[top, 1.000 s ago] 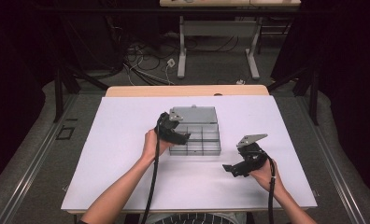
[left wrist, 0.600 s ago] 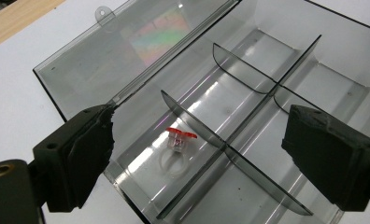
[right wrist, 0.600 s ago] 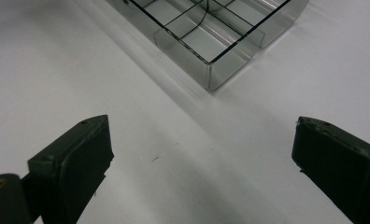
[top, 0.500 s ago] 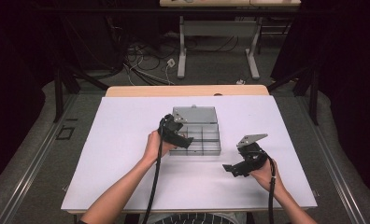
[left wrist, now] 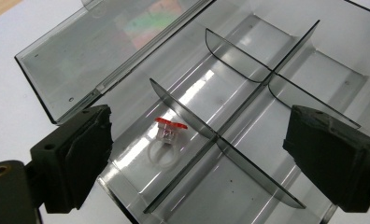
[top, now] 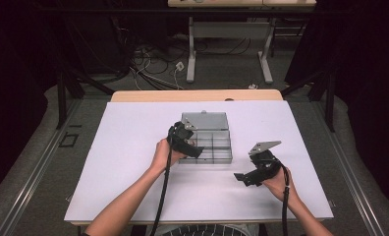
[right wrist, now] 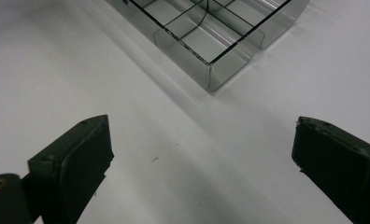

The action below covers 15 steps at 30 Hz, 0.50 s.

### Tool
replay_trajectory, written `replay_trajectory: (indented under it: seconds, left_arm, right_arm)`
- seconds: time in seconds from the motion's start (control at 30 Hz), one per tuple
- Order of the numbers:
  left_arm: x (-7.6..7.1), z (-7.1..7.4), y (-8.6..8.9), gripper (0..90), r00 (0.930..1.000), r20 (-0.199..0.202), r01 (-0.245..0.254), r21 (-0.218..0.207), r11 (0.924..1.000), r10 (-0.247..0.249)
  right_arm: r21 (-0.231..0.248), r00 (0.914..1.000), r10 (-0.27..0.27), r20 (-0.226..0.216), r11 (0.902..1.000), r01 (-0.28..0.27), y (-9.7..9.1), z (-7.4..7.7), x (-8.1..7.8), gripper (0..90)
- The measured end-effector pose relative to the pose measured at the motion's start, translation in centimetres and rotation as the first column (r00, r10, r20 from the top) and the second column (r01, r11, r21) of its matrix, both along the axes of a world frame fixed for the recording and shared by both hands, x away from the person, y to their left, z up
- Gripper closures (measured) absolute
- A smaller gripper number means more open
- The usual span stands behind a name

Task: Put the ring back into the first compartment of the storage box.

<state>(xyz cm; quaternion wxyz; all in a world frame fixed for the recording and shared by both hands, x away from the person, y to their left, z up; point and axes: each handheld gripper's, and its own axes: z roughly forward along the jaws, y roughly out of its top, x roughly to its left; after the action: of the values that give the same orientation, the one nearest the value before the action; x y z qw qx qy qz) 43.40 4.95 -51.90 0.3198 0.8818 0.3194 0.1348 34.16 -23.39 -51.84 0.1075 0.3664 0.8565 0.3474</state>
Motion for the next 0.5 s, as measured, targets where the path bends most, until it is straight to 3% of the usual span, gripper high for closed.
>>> replay_trajectory:
  seconds: [0.1,0.17,0.5]
  left_arm:
    - [-0.08,-0.16,-0.22,9.2,0.9999,-0.009,0.009,0.001,1.0,-0.009]
    - [-0.14,-0.23,-0.36,11.2,0.9998,-0.009,0.02,0.007,0.9998,-0.02]
    - [-0.35,-0.67,-0.93,22.1,0.9977,-0.04,0.056,0.028,0.9981,-0.054]
  right_arm:
    - [-0.008,0.9999,0.007,-0.014,0.9999,-0.007,-0.04,0.06,0.02,4.7]
    - [0.001,1.0,0.002,0.002,1.0,-0.002,0.04,-0.03,0.02,4.7]
    - [-0.002,1.0,0.005,0.002,1.0,-0.005,0.02,0.01,0.01,4.7]
